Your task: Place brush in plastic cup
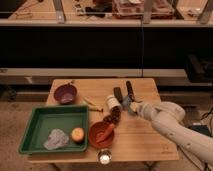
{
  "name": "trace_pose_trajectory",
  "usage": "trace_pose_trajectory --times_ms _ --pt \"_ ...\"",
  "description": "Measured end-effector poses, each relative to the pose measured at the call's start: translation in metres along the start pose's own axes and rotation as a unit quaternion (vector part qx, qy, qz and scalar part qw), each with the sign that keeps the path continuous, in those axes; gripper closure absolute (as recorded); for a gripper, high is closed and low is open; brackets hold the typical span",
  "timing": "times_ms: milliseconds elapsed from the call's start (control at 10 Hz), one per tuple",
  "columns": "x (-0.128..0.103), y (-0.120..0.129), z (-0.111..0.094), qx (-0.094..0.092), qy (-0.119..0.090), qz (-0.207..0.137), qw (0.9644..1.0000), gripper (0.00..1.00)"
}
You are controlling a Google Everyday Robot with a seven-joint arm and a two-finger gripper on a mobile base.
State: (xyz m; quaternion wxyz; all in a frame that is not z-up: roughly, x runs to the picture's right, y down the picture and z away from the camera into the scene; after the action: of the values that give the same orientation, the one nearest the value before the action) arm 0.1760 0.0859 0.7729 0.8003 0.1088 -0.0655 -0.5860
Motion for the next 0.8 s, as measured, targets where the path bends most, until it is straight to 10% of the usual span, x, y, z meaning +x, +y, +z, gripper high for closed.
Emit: trace_pose_trajectory --times_ms 800 --pt "-0.011 0.030 0.007 -0.028 0.007 0.021 0.9994 0.96"
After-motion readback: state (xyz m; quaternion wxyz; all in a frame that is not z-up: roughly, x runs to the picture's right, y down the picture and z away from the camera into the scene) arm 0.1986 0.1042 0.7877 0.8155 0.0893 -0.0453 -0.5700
